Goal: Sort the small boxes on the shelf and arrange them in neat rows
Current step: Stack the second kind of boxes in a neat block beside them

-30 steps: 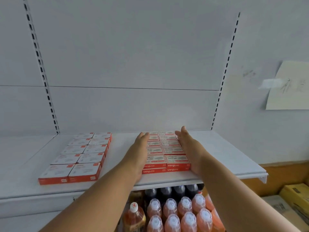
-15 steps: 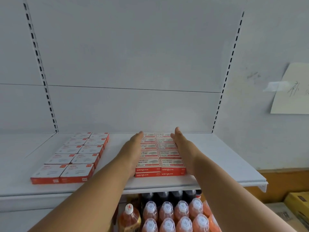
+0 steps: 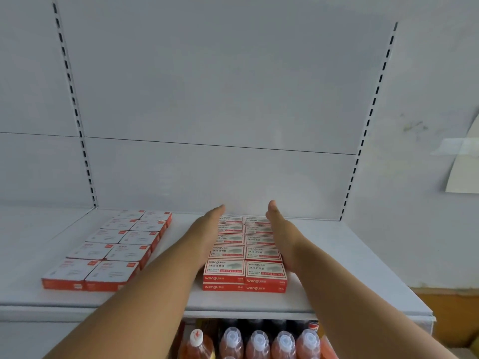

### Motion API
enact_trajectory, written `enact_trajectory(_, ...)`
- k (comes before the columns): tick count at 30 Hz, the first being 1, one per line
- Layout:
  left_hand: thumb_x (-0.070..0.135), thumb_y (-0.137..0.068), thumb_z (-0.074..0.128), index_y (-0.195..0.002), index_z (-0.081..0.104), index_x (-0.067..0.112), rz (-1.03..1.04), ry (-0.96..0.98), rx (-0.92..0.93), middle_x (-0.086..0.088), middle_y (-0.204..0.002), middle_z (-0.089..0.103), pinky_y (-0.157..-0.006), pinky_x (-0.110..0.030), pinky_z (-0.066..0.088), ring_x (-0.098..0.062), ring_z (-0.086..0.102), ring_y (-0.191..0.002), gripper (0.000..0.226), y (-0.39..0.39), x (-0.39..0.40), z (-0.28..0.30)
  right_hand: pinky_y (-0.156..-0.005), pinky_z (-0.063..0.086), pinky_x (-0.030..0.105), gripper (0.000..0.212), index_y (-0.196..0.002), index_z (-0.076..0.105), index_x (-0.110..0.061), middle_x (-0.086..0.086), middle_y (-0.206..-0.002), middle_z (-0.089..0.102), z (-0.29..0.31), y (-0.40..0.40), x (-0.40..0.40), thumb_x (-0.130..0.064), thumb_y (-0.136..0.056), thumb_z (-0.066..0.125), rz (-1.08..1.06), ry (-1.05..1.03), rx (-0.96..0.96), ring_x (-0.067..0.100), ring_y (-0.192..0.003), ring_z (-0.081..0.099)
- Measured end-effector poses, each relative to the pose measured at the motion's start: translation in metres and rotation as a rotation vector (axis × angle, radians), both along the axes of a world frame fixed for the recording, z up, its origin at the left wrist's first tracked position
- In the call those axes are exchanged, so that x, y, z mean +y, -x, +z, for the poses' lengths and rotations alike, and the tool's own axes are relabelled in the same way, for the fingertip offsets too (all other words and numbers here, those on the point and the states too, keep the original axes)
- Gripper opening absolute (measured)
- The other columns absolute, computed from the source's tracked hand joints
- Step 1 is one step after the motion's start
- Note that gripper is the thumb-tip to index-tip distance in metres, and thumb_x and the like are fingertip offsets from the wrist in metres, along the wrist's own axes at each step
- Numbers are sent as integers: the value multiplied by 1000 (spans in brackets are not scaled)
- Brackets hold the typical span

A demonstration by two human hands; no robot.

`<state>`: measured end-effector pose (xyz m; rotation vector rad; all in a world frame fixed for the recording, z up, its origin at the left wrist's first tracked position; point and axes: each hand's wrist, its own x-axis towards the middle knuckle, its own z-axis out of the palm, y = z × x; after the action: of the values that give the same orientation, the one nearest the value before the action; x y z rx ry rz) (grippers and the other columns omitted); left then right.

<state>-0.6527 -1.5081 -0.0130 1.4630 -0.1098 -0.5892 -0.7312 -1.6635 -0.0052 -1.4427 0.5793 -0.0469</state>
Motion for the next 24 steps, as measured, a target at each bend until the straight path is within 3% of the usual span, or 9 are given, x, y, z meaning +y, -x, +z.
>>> enact_trajectory(4,57,-94,44,-107,73,12,-35,-31,-22,-15,-100,75,-96,-56,51,-39,72,-95,55,-5,0,-7,-90,55,51,65,-94,65,-24,11,-94,76,-5,-7,-4,-77,-87,29,63,10,25,34,-89,73)
enact_trajectory(8,60,-87,49,-129,60,26,-35,13,-46,-12,-108,73,-90,-55,55,-38,72,-96,56,-11,1,-12,-85,58,48,73,-117,62,-22,9,-92,77,-12,-14,-8,-79,-85,29,37,43,32,31,-82,74)
enact_trajectory(13,55,-94,45,-127,59,24,-59,-13,-113,-11,-101,74,-78,-44,60,-34,73,-90,48,-4,4,-9,-87,57,50,73,-125,58,-27,7,-97,76,-11,-15,-5,-80,-84,29,46,117,15,30,-84,74)
enact_trajectory(15,54,-95,44,-127,58,26,-66,-20,-135,-12,-101,74,-86,-50,58,-33,73,-91,45,1,5,-6,-89,56,50,82,-126,57,-29,7,-105,75,-8,-10,-1,-87,-75,31,63,169,15,30,-87,74)
enact_trajectory(17,54,-96,42,-133,52,31,-59,-44,-189,-9,-107,72,-90,-52,56,-31,72,-94,45,5,5,-2,-89,56,48,103,-139,43,-36,6,-127,65,-7,-6,0,-98,-57,33,81,255,4,27,-95,72)
enact_trajectory(18,53,-97,40,-137,47,33,-52,-78,-243,-6,-111,70,-90,-50,57,-28,72,-96,45,10,6,0,-90,55,45,102,-144,33,-39,5,-137,56,-6,-2,1,-96,-61,34,90,345,-12,26,-102,69)
enact_trajectory(20,48,-102,36,-141,41,37,-55,-157,-373,0,-117,66,-87,-43,59,-21,70,-96,41,21,11,6,-97,48,37,74,-150,25,-35,2,-150,41,2,16,9,-74,-87,35,98,616,-90,23,-121,57)
enact_trajectory(22,44,-103,39,-140,42,42,-114,-284,-567,4,-140,54,-95,-42,55,-18,63,-114,37,36,20,4,-104,40,33,58,-144,37,-33,-8,-154,33,5,41,8,-57,-92,48,119,914,-178,15,-132,43)
enact_trajectory(24,45,-100,46,-141,41,47,-220,-502,-844,16,-160,22,-116,-45,34,-17,28,-146,42,51,36,-4,-110,34,28,48,-128,53,-38,-17,-150,35,3,68,9,-51,-84,65,225,1059,-244,4,-133,37)
